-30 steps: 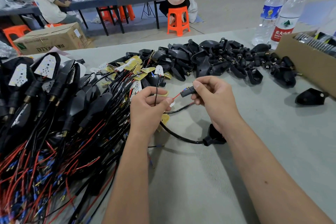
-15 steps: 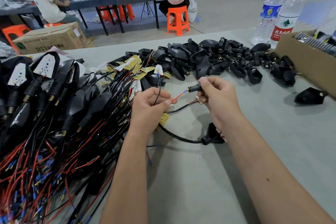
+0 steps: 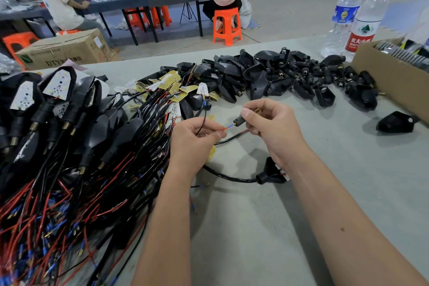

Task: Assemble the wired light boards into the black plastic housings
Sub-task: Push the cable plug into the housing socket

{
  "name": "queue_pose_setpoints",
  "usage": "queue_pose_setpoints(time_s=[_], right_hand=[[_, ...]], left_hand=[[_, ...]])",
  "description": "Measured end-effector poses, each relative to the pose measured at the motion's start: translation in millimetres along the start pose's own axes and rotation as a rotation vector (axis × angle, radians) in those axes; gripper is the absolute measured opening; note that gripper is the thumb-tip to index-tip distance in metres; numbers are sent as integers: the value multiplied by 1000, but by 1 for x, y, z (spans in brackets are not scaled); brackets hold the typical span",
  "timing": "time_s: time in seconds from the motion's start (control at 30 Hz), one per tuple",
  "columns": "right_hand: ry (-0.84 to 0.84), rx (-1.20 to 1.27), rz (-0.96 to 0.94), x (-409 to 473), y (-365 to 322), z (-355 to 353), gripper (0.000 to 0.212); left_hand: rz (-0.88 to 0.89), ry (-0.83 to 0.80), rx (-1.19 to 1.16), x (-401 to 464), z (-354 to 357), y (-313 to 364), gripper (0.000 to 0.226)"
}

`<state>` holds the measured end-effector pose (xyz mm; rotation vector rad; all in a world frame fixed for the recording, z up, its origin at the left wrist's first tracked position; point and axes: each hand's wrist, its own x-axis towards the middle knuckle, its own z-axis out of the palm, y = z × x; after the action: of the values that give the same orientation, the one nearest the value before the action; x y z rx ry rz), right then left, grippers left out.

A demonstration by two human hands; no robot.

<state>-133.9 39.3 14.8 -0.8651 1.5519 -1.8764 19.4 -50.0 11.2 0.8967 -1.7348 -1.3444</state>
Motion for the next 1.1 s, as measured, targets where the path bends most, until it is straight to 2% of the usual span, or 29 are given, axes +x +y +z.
queue_pose_setpoints(time_s=[0.13,0.3,0.47,0.6,0.67,0.87,1.0,1.1], right_hand=[[40,-121,-64,0,2,2,13],[94,-44,-46,1,1,-3,15],[-42,46,19,-1,-1,1,10],[-63,-20,36,-1,0,4,13],[-75,1,48,-3,0,8,16],[-153,354,110,-6,-8,6,20],[-239,298,111,-7,-9,6,11],[-232,327,108,-6,-8,6,10]], left_hand=[[34,27,52,0,3,1,13],[14,24,-43,-2,9,4,15],[14,102,-81,-3,23,6,15],[-146,216,-387,0,28,11,17],[-155,238,-490,1,27,11,19],[-96,137,-382,-2,30,4,10],[-162,96,-368,-3,32,3,8],[-194,108,-339,-4,31,3,8]])
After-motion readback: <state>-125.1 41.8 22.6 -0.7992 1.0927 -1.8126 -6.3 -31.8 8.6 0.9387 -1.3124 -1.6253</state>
